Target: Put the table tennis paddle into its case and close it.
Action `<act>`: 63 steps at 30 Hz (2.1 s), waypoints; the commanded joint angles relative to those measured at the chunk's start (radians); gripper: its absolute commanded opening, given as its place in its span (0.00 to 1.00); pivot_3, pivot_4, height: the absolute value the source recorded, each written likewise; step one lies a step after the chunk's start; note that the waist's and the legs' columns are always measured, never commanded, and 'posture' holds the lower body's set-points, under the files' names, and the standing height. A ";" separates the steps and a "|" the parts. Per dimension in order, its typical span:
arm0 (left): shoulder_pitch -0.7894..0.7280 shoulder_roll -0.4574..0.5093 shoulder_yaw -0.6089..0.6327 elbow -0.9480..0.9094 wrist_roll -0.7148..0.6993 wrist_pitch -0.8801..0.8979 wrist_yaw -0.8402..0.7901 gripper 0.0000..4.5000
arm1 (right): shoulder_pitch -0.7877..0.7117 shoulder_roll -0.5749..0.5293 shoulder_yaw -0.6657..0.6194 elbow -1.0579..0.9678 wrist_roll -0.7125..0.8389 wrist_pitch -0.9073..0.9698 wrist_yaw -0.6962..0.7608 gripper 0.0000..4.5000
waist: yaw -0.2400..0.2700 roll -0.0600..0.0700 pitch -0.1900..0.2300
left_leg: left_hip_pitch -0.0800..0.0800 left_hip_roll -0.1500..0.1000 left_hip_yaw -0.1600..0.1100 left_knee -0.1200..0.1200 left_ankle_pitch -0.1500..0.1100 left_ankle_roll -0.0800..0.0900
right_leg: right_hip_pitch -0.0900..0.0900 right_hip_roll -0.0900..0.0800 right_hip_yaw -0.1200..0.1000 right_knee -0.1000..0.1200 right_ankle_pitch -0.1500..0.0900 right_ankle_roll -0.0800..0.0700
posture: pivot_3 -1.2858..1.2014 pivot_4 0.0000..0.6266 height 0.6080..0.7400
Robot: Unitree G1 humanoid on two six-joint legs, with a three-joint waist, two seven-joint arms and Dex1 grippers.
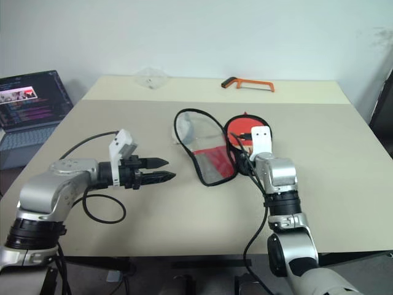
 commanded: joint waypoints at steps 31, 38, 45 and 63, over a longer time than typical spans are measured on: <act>-0.032 0.024 -0.024 0.033 0.030 -0.050 -0.030 0.70 | -0.017 -0.169 0.007 -0.243 0.071 0.066 0.179 0.99 | 0.000 0.000 0.000 | 0.000 0.000 -0.001 0.000 0.000 0.000 | 0.000 0.000 -0.001 0.001 0.000 0.000 | 0.52 0.24 1.00; -0.124 -0.020 -0.103 0.223 0.168 -0.205 -0.008 0.70 | 0.273 -0.564 -0.013 -0.620 0.308 -0.129 0.732 0.99 | 0.028 0.000 0.000 | 0.000 -0.001 0.000 0.001 0.000 0.000 | 0.001 0.000 -0.001 -0.001 0.000 0.000 | 0.52 0.24 1.00; -0.242 -0.144 -0.197 0.464 0.325 -0.360 0.060 0.70 | 0.459 -0.661 -0.106 -0.702 0.482 -0.251 0.947 0.99 | 0.021 0.000 0.000 | 0.000 0.000 -0.001 0.004 0.000 0.000 | 0.003 0.001 -0.001 0.000 0.001 0.001 | 0.52 0.24 1.00; -0.476 -0.471 -0.171 0.884 0.457 -0.669 0.306 0.01 | 0.455 -0.661 -0.055 -0.691 0.465 -0.328 0.859 1.00 | 0.045 -0.001 0.000 | -0.001 -0.001 -0.003 0.008 0.001 0.002 | 0.004 0.001 -0.001 0.000 0.003 0.003 | 0.52 0.24 1.00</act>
